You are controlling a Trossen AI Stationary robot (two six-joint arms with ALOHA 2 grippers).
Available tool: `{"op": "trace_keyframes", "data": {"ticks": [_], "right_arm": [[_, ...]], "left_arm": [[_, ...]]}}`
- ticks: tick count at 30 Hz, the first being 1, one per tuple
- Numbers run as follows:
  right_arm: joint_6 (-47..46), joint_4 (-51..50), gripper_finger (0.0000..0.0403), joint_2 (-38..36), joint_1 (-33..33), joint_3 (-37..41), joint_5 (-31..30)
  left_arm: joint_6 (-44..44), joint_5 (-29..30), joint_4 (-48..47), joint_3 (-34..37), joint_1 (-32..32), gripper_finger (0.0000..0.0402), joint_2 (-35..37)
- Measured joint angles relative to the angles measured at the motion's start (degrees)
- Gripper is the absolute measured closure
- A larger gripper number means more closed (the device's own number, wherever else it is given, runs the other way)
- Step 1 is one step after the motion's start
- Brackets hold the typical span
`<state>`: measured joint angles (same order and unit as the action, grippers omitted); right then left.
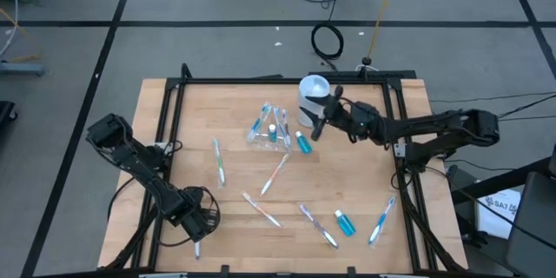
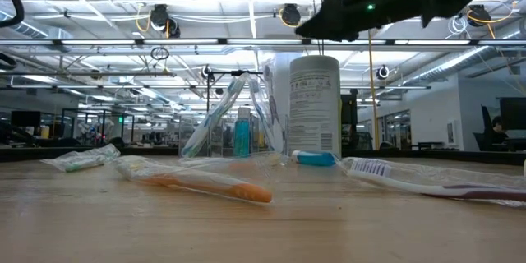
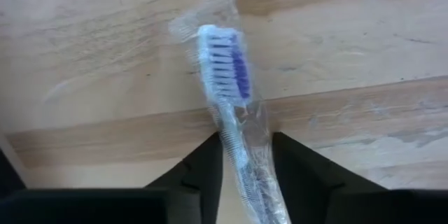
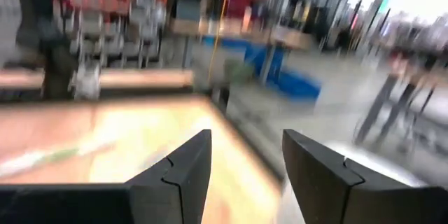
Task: Pick & Place toothbrushing station
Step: Put the left violet toothbrush into the transparent organizer
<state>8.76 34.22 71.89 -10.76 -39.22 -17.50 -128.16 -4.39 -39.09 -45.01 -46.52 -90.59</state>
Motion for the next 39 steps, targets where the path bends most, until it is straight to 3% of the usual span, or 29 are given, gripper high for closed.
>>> {"op": "trace_keyframes", "data": {"ticks": [6,10,14,17,25,30,35,39], "right_arm": [[-19.19,-32.77,0.0232,-13.00,1.20,-1.23,-0.19],[-27.56,-45.23,0.0232,-15.66,2.80,-1.14,-3.35],[-30.76,-48.54,0.0232,-14.44,2.74,-1.12,-9.38],[-30.52,-48.26,0.0232,-13.77,1.93,-1.12,-9.15],[-30.41,-48.22,0.0232,-13.54,1.77,-1.12,-7.75],[-30.43,-48.22,0.0232,-13.54,1.84,-1.12,-7.77],[-30.56,-48.22,0.0232,-13.55,1.86,-1.12,-7.82],[-30.60,-47.16,0.0232,-13.57,1.86,-0.25,-7.80]], "left_arm": [[0.34,-0.18,-0.34,0.00,1.09,0.0307,-0.03],[4.89,-1.17,-0.24,0.04,3.02,0.0329,0.09],[8.26,-0.62,-0.57,0.17,4.92,0.0365,0.68],[10.25,0.66,-0.92,0.17,6.05,0.0391,1.21],[17.28,7.29,-2.92,0.22,10.31,0.0379,7.08],[25.37,17.87,-2.99,0.15,13.36,0.0394,14.53],[38.37,38.09,-2.74,0.11,16.58,0.0387,21.34],[53.95,54.32,1.30,0.09,20.16,0.0397,24.29]]}}
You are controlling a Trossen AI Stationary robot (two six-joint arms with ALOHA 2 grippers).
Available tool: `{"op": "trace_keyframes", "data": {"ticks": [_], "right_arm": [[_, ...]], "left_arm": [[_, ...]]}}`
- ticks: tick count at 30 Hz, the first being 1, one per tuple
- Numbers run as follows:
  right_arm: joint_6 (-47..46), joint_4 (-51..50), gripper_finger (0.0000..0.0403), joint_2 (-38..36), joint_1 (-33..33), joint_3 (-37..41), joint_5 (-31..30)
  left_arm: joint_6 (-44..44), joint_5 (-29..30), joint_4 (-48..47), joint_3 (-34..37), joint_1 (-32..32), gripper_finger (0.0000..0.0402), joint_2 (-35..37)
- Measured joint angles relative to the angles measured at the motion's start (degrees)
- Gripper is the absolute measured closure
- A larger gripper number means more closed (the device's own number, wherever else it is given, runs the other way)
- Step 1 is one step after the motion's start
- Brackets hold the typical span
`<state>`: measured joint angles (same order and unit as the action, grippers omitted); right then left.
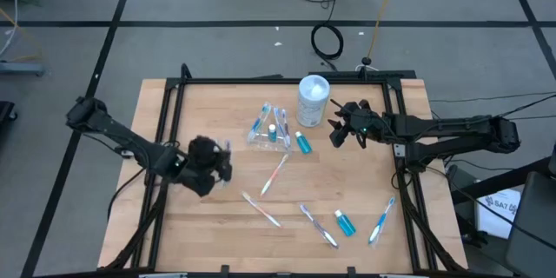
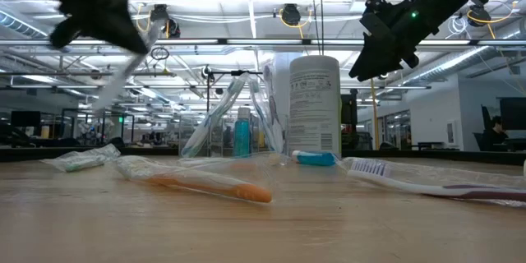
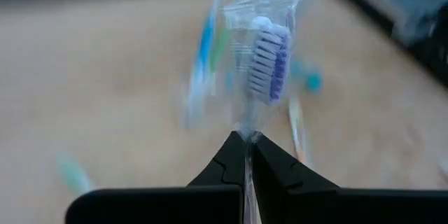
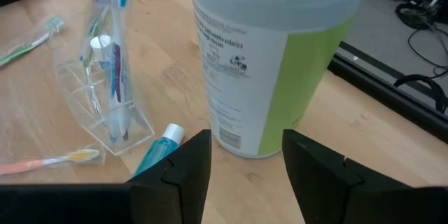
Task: Pick & Place toothbrushing station
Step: Put the left violet toothbrush into the transparent organizer
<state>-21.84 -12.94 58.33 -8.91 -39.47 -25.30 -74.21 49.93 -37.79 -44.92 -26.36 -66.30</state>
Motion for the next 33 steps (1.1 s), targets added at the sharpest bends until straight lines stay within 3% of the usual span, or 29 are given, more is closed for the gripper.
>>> {"op": "trace_keyframes", "data": {"ticks": [3,6,9,13,16,21,33], "right_arm": [[0.00,2.99,0.0232,0.02,0.00,2.15,0.04],[0.00,4.89,0.0232,0.02,0.00,3.37,0.62],[-0.03,5.04,0.0232,0.02,0.00,3.41,5.05],[-0.06,5.02,0.0232,0.02,0.09,3.42,7.57],[-1.01,4.99,0.0232,0.44,0.43,3.41,7.45],[-1.32,4.93,0.0232,2.36,1.46,3.44,7.52],[-1.53,4.97,0.0232,5.56,2.08,3.44,7.61]], "left_arm": [[15.43,8.22,7.18,-0.03,3.61,0.0389,1.41],[29.85,11.58,17.46,-0.05,8.21,0.0385,1.78],[40.63,10.20,28.73,-0.05,13.20,0.0393,1.73],[51.33,2.20,39.60,-0.17,19.38,0.0394,-0.69],[52.69,-1.57,42.22,-0.16,23.08,0.0388,-3.06],[51.23,-1.96,41.95,-0.12,26.44,0.0399,-8.64],[41.65,-3.93,42.26,-0.11,25.81,0.0393,-18.65]]}}
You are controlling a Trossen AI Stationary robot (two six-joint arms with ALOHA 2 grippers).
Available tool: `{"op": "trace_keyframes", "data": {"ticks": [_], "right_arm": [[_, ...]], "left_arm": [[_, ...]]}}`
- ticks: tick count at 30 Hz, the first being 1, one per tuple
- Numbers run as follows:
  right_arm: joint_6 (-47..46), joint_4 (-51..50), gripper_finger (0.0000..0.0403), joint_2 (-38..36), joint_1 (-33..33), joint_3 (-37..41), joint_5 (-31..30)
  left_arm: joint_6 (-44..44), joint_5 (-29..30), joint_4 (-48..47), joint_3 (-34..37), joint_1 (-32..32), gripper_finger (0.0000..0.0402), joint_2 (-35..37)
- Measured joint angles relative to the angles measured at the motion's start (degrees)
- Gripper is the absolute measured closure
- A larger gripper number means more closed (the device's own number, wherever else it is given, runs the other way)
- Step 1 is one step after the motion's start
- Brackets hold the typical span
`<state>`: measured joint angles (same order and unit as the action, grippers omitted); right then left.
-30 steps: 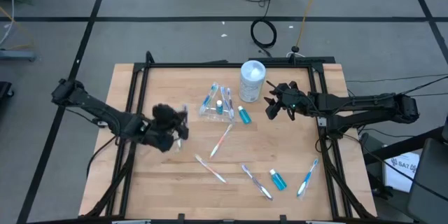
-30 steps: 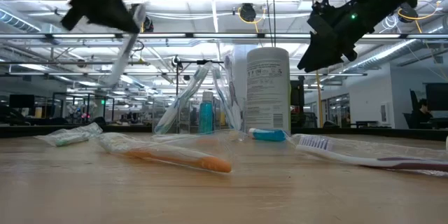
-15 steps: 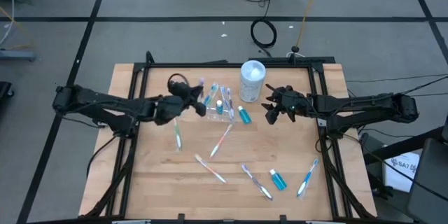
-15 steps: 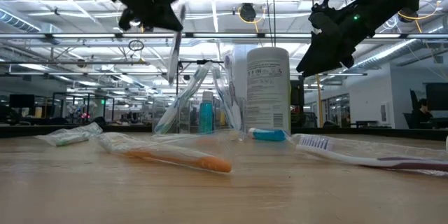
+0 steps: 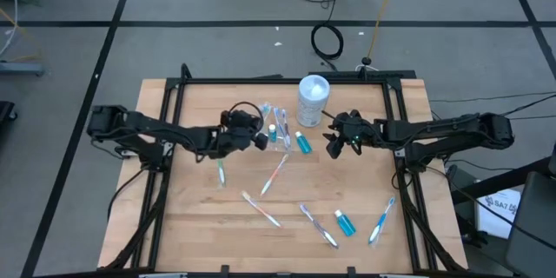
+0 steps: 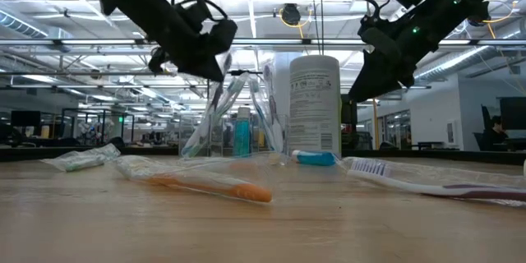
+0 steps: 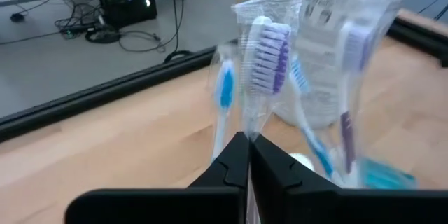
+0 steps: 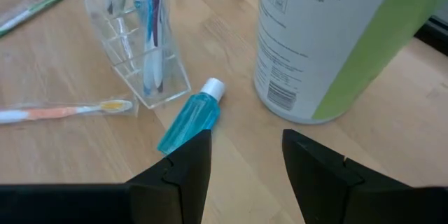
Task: Pick & Place toothbrushing station
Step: Put the left violet toothbrush into the transparent organizer
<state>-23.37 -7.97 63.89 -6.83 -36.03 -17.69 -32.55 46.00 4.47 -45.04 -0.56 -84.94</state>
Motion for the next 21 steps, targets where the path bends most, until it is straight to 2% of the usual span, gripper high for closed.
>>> {"op": "trace_keyframes", "data": {"ticks": [6,14,21], "right_arm": [[-0.98,-0.04,0.0232,0.03,0.00,-0.02,0.02],[-1.01,-0.17,0.0232,0.03,0.00,-0.02,0.04],[-1.03,-0.17,0.0232,0.03,0.00,-0.02,0.07]], "left_arm": [[-1.04,-0.41,-0.39,0.00,0.06,0.0389,-2.33],[-3.81,-4.13,-2.25,0.00,0.07,0.0399,-2.52],[-4.01,-4.68,-3.42,0.00,0.07,0.0357,-2.52]]}}
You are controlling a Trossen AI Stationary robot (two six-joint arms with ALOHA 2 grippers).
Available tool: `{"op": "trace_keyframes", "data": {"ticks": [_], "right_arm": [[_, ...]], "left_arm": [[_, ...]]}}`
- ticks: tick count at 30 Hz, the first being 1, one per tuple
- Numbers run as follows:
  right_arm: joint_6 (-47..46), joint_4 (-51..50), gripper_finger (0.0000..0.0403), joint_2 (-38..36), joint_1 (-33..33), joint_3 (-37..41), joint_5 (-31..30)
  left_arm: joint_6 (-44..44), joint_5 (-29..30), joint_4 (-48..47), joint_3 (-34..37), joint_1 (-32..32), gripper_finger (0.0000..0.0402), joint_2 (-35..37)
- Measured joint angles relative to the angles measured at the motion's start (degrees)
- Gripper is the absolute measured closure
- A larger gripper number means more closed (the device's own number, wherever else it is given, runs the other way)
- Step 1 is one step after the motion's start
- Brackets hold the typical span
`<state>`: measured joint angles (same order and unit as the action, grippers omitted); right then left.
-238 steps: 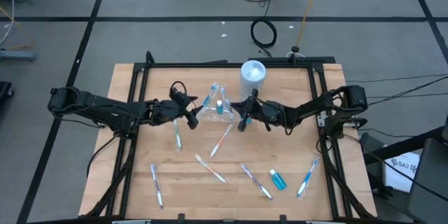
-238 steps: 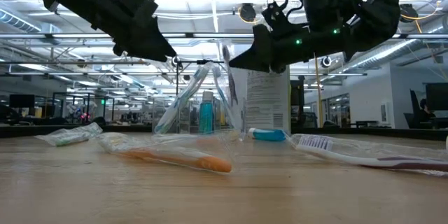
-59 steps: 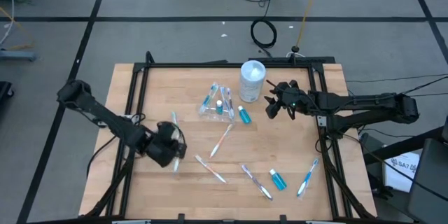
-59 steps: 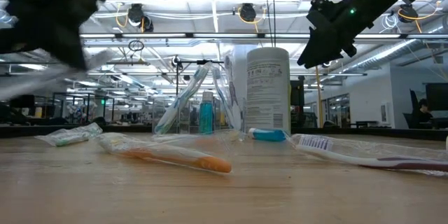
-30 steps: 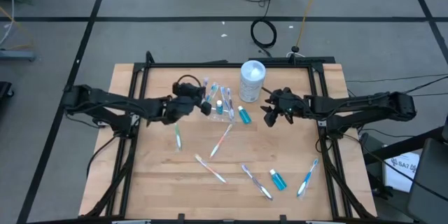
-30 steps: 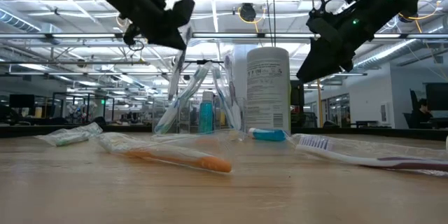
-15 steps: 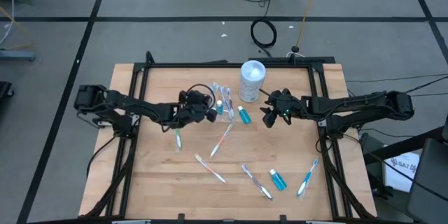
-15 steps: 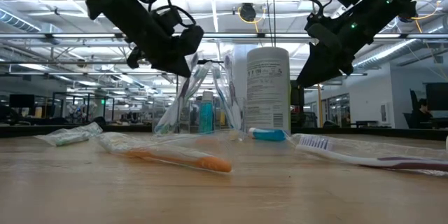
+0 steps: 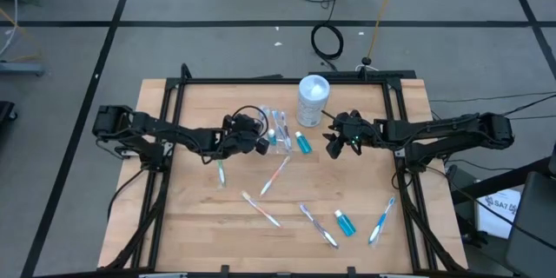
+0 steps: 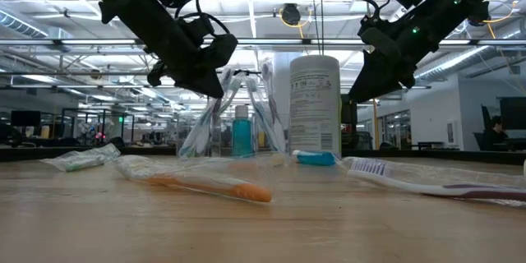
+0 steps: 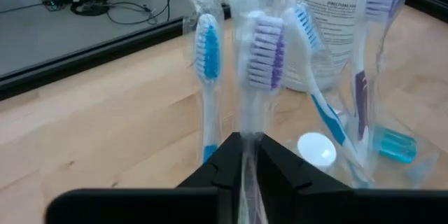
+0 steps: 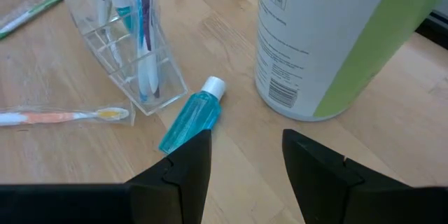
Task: Pick & Place toothbrushing station
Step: Put the left violet toothbrush into the transparent organizer, then put the blue toothbrush into the transparent organizer
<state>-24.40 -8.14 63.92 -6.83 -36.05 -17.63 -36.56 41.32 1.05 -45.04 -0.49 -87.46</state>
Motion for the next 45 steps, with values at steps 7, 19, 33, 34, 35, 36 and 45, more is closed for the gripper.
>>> {"op": "trace_keyframes", "data": {"ticks": [7,19,33,34,35,36,45], "right_arm": [[-0.02,0.00,0.0232,0.00,0.96,0.00,0.02],[-0.02,0.15,0.0232,0.00,1.68,0.00,0.02],[-0.02,0.17,0.0232,0.00,1.68,0.00,-0.07],[-0.02,0.18,0.0232,0.00,1.68,0.00,-0.07],[-0.02,0.20,0.0232,0.00,1.68,0.00,-0.09],[-0.02,0.20,0.0232,0.00,1.68,0.00,-0.09],[-0.76,0.20,0.0232,0.00,1.69,0.00,-0.07]], "left_arm": [[0.32,0.00,-0.04,0.00,-0.02,0.0308,0.00],[4.87,-2.75,-2.74,0.00,-0.14,0.0284,3.39],[0.04,-15.89,-9.98,0.04,-4.12,0.0284,8.83],[-0.13,-16.78,-10.12,0.04,-4.53,0.0284,8.85],[-0.46,-17.68,-10.40,0.04,-4.95,0.0284,8.85],[-0.90,-18.51,-10.71,0.04,-5.34,0.0284,8.85],[-7.02,-23.76,-18.82,0.04,-7.99,0.0284,8.85]]}}
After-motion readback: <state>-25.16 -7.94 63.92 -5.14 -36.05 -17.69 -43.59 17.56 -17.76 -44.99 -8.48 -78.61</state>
